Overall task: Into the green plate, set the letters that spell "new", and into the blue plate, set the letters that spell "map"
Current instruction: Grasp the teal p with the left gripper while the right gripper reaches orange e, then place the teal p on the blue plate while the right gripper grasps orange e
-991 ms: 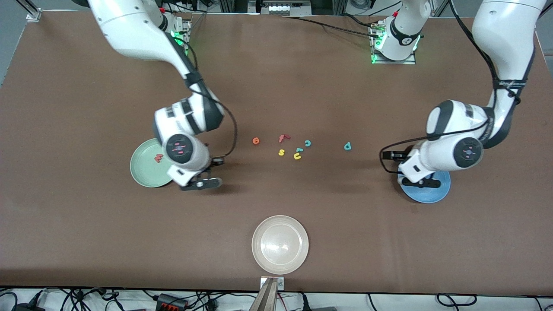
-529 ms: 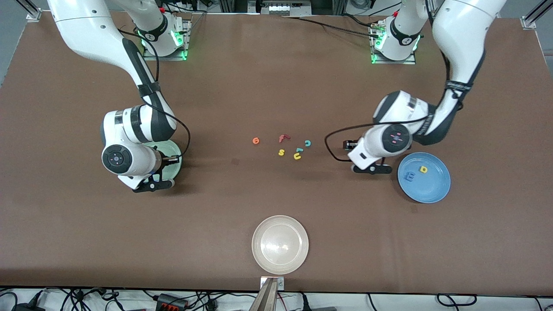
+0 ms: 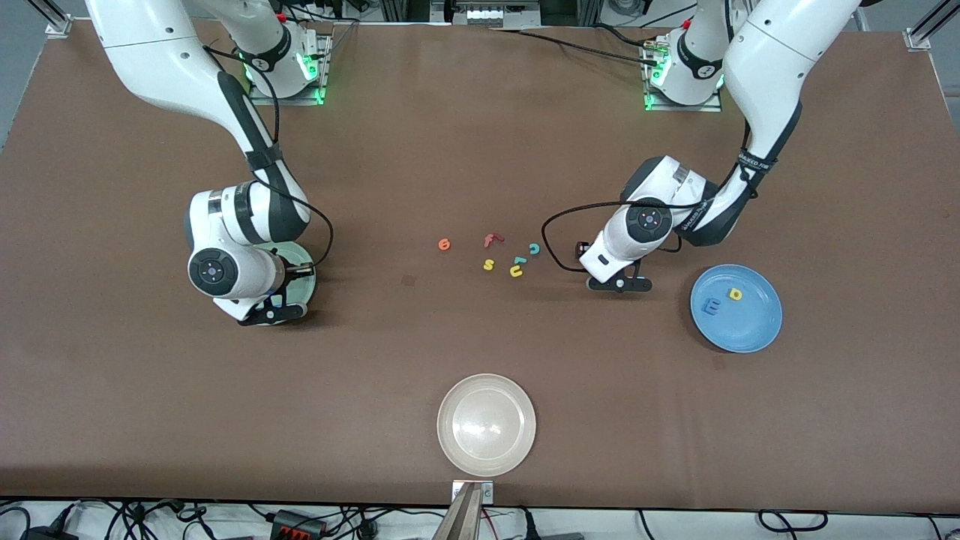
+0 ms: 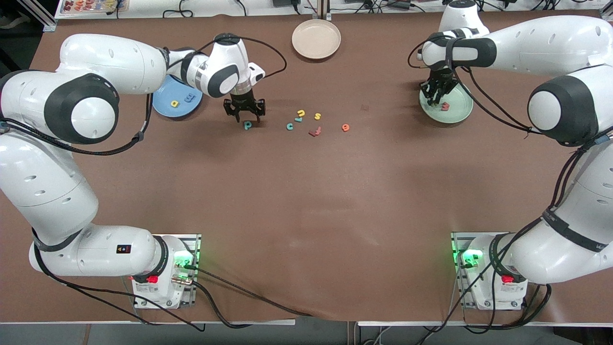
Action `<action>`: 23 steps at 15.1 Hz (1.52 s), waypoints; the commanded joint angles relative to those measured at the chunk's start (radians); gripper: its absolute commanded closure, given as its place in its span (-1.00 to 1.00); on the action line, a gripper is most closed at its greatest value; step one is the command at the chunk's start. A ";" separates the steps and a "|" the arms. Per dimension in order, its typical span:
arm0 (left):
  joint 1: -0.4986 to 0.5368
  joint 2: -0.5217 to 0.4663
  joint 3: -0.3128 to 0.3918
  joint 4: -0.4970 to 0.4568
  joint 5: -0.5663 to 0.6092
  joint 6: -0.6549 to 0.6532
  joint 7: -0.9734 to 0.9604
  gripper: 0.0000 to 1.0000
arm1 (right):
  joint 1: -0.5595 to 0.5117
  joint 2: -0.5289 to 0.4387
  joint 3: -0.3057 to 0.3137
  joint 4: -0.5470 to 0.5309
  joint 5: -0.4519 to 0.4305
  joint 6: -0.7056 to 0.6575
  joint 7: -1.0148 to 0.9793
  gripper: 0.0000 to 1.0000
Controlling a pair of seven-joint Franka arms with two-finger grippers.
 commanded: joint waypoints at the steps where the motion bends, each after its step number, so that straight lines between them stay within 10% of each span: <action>1: 0.008 -0.021 -0.002 -0.036 0.026 0.027 -0.020 -0.55 | -0.019 -0.012 0.006 -0.035 -0.005 0.033 -0.015 0.50; 3: 0.011 -0.021 -0.004 -0.053 0.026 0.048 -0.020 -0.45 | -0.024 -0.017 0.006 -0.029 -0.002 0.025 -0.006 -0.99; 10: 0.018 -0.027 0.001 -0.053 0.026 0.047 -0.018 0.91 | -0.009 -0.132 0.015 0.025 0.003 -0.041 -0.009 -1.00; 23: 0.288 -0.079 0.003 0.188 0.064 -0.268 0.500 0.95 | 0.338 -0.028 0.020 0.131 0.017 0.057 0.164 -1.00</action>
